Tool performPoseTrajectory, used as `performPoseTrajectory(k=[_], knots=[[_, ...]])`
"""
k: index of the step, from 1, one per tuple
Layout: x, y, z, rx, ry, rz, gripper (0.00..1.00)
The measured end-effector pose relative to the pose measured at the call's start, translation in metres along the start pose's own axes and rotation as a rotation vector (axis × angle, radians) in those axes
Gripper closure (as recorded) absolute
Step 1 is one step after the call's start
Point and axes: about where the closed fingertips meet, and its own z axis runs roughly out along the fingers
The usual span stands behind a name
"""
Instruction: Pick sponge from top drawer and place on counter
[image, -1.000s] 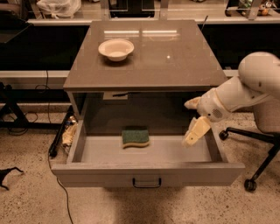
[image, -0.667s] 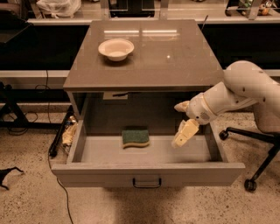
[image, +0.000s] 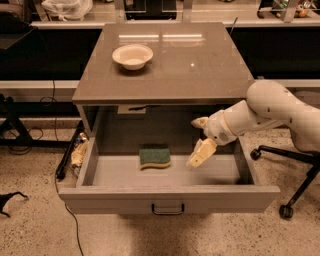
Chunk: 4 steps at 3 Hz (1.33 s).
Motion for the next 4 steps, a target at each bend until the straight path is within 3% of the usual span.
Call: performPoseTrajectory(k=[1, 2, 4], knots=[[-0.001, -0.001, 0.019, -0.012, -0.021, -0.049, 0.0], [-0.008, -0.009, 0.044, -0.004, -0.038, -0.149, 0.0], [-0.022, -0.007, 0.106, -0.062, -0.064, -0.363, 0.0]])
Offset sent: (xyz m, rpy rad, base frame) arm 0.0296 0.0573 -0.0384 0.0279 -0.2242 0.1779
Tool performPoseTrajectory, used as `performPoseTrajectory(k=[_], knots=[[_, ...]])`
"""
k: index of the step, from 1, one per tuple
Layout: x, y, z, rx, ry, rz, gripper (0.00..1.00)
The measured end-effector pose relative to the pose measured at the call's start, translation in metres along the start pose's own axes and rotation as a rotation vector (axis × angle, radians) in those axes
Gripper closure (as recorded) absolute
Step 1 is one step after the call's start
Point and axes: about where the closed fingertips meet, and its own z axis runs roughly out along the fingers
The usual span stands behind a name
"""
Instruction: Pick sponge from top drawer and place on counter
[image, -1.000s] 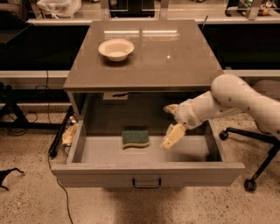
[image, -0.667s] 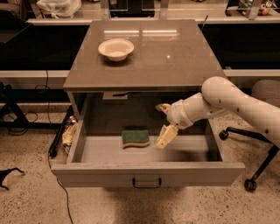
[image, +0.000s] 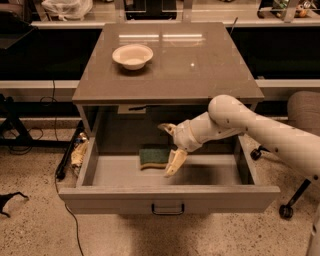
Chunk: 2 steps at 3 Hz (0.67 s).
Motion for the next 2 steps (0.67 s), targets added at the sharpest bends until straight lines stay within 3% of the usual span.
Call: performPoseTrajectory(k=[2], knots=[[-0.003, 0.005, 0.033, -0.011, 0.044, -0.089, 0.0]])
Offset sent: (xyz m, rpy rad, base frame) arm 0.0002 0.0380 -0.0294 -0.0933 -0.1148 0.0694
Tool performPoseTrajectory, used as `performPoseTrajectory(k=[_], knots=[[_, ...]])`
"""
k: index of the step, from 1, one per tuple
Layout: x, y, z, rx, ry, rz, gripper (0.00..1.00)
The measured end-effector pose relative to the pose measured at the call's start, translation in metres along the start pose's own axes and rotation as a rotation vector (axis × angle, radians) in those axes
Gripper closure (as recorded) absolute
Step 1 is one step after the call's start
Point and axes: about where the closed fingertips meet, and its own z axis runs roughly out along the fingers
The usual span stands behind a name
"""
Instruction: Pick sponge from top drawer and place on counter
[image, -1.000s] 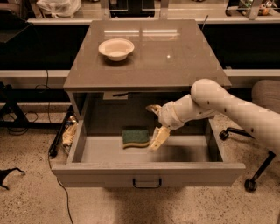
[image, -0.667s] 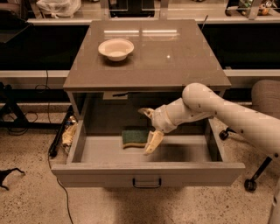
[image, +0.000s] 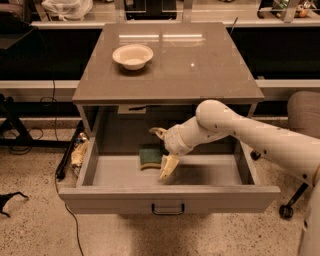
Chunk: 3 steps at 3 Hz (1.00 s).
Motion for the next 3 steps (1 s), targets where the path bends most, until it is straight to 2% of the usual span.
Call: performPoseTrajectory(k=[2, 3], knots=[[0.007, -0.004, 0.024, -0.02, 0.036, -0.015, 0.02], [0.01, -0.004, 0.026, -0.012, 0.058, -0.014, 0.25]])
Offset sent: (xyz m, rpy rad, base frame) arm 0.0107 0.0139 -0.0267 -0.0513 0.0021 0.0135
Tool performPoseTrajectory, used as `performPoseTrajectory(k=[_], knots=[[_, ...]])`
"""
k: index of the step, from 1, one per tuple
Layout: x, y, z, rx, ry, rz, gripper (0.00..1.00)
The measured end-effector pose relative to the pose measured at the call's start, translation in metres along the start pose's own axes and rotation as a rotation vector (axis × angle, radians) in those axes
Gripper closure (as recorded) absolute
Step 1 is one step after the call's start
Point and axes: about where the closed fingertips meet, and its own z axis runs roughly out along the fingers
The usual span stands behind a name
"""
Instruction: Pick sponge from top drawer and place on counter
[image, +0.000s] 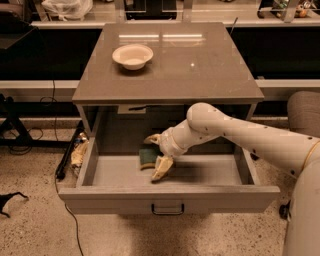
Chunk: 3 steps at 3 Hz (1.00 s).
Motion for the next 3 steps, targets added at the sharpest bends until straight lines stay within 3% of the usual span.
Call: performPoseTrajectory(k=[1, 3], knots=[[-0.001, -0.001, -0.01, 0.025, -0.002, -0.001, 0.56], [-0.007, -0.002, -0.051, 0.09, -0.068, 0.015, 0.99]])
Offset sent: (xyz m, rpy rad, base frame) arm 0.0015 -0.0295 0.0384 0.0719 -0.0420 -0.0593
